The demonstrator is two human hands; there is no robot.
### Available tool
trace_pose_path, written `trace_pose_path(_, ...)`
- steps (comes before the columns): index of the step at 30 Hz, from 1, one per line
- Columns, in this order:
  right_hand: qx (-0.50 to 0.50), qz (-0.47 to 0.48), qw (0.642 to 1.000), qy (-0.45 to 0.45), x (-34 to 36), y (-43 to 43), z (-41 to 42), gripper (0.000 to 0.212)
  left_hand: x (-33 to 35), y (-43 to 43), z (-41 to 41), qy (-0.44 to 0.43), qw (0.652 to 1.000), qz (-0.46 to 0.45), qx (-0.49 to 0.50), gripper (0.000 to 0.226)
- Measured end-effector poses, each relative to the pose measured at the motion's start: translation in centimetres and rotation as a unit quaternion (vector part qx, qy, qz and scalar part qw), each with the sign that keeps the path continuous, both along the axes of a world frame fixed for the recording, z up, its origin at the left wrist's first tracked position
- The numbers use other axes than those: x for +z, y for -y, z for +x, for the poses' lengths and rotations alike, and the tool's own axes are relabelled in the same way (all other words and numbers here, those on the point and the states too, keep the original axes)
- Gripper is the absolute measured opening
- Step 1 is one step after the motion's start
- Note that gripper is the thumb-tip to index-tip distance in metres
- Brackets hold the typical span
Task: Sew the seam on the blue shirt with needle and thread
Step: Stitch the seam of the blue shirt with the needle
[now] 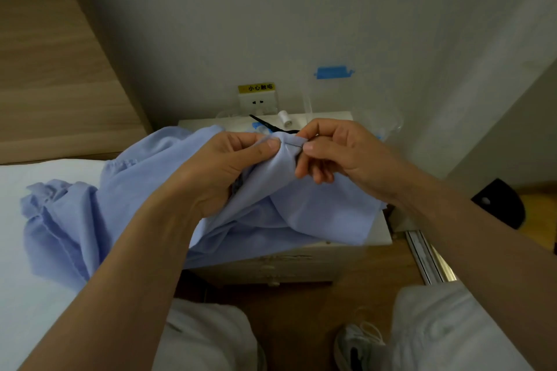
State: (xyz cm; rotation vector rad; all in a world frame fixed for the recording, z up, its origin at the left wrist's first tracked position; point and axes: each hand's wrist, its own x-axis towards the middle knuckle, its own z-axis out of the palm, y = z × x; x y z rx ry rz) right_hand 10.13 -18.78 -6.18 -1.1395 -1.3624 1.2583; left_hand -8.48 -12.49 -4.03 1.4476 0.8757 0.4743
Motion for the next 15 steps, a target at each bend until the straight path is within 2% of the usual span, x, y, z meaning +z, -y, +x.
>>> trace_pose_path(4,0.031,0.011,0.999,0.007,-0.22,0.18,-0.06,0.007,-0.38,0.15,0.25,-0.002,1.000,-0.003,-0.003,0.022)
trace_pose_path(10,0.031,0.020,0.999,0.038,-0.07,0.21,-0.63,0.017,-0.19,0.09,0.18,0.008,0.999,-0.028,-0.015,0.023)
trace_pose_path(12,0.010,0.031,0.998,0.061,-0.26,0.13,-0.73,0.018,-0.23,0.15,0.23,0.000,1.000,-0.020,-0.005,0.019)
trace_pose_path(15,-0.073,0.067,0.991,0.093,-0.62,-0.20,-0.42,0.016,-0.45,-0.06,0.28,-0.005,1.000,-0.005,0.015,0.022)
